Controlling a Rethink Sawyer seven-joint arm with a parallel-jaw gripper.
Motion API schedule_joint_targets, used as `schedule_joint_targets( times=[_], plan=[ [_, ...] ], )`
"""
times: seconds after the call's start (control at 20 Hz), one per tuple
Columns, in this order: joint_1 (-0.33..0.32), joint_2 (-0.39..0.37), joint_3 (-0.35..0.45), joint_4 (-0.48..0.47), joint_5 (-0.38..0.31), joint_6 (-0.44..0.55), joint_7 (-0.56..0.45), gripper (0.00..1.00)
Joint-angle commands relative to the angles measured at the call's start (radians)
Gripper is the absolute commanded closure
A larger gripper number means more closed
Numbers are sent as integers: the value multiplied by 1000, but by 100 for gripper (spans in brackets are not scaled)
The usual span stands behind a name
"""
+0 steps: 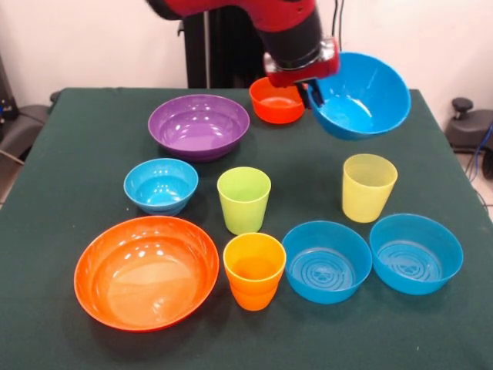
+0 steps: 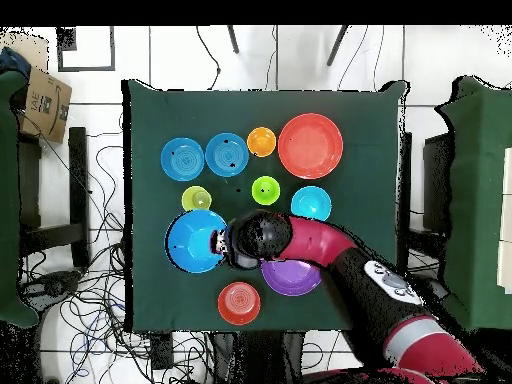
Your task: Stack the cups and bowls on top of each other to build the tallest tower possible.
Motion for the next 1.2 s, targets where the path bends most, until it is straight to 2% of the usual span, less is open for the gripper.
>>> schedule_joint_targets(
  times=[0.05,0.2,0.4,0.7,1.05,1.2],
  plan=[
    [-69,101,84,-160,0,224,-155,100],
    [-86,119,94,-197,-11,266,-162,100],
    [-109,129,115,-223,-27,257,-155,100],
    [-162,167,162,-213,-32,113,-135,100],
    [-254,195,245,-187,-96,-62,-167,100],
    [-285,210,272,-206,-120,-38,-203,100]
  ],
)
